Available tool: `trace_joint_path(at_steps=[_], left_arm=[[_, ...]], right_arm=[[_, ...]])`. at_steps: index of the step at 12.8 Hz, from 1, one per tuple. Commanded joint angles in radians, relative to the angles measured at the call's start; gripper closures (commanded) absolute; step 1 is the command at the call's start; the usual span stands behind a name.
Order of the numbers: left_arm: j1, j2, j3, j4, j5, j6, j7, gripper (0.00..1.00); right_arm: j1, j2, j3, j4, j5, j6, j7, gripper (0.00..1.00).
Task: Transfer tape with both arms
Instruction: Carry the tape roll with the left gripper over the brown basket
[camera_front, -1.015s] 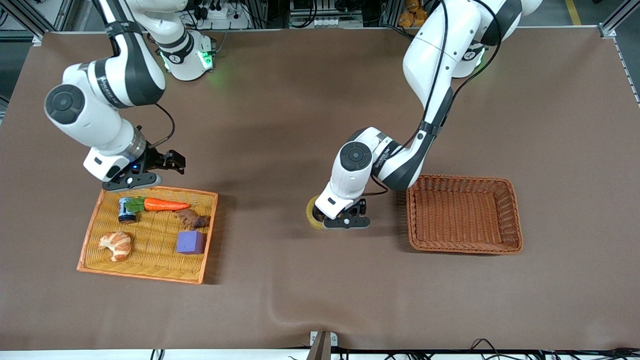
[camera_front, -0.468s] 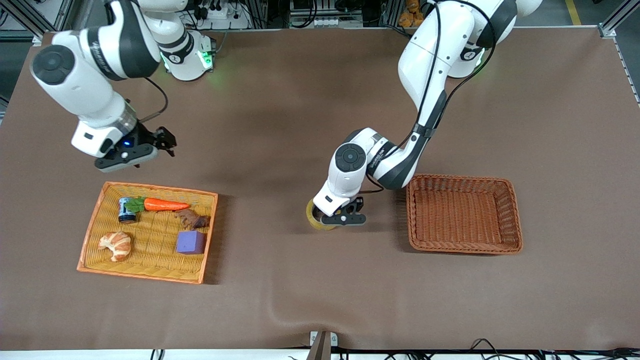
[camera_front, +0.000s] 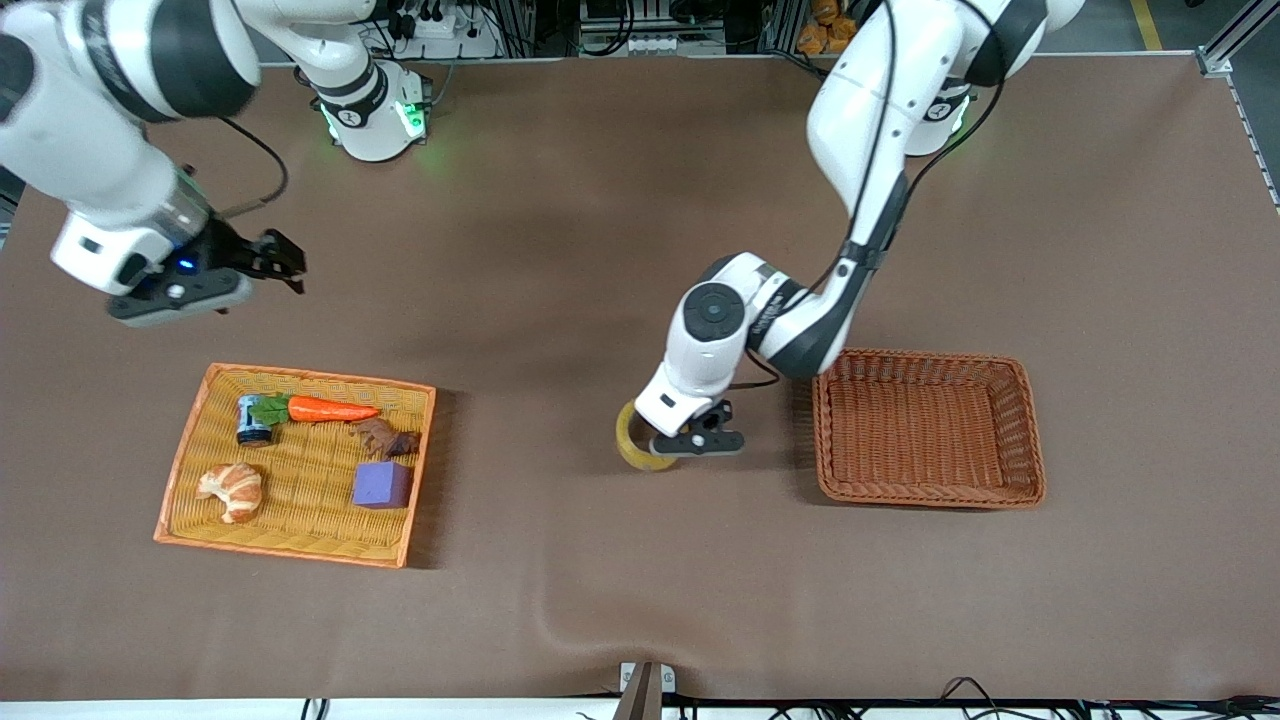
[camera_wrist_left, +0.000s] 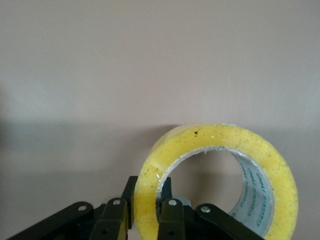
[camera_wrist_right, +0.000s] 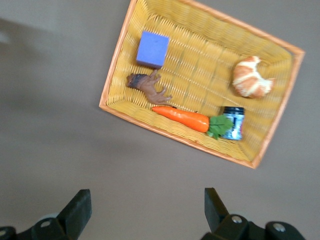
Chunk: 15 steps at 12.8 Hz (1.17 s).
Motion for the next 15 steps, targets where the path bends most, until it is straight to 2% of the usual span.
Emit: trace_joint_path(at_steps=[1,2,4,6,7,10,12,13,15], left_arm=[[0.174,-0.206,-0.015,-0.09,0.021,-0.107,0.075,1.0],[0.232,-0.235,-0.018,-0.091,0.021,-0.151,0.143,1.0],[0.341,-0.31,-0.033,-0.133,0.008,-0.321,0.273,1.0],[0.439,-0.352,-0.036,-0.156,0.005,-0.406,0.358,1.0],[0.456,-0.373,-0.035,-0.209,0.005,-0.409,0.379,1.0],[0.574,-0.399,-0.036,-0.379,0.005,-0.347,0.383,1.0],[0.587,-0.399,-0.033,-0.529,0.008,-0.134,0.381,1.0],[0.593,-0.378,-0.033,-0.551,0.014,-0.059,0.381,1.0],[0.613,-0.358,-0.038,-0.59,0.007,-0.017,0.381,1.0]], right_arm=[[0.055,0.052,-0.101,0.158,-0.014,-0.124,0.026,0.0],[0.058,0.052,-0.117,0.17,-0.013,-0.144,0.027,0.0],[0.063,0.052,-0.14,0.213,-0.004,-0.189,0.03,0.0],[0.061,0.056,-0.138,0.288,-0.004,-0.236,0.111,0.0],[0.057,0.072,-0.137,0.324,-0.002,-0.265,0.137,0.0],[0.02,0.084,-0.138,0.345,0.001,-0.281,0.095,0.0],[0.004,0.084,-0.138,0.345,0.001,-0.281,0.06,0.0],[-0.002,0.084,-0.138,0.342,0.002,-0.281,0.07,0.0],[-0.014,0.084,-0.141,0.339,0.016,-0.284,0.096,0.0]])
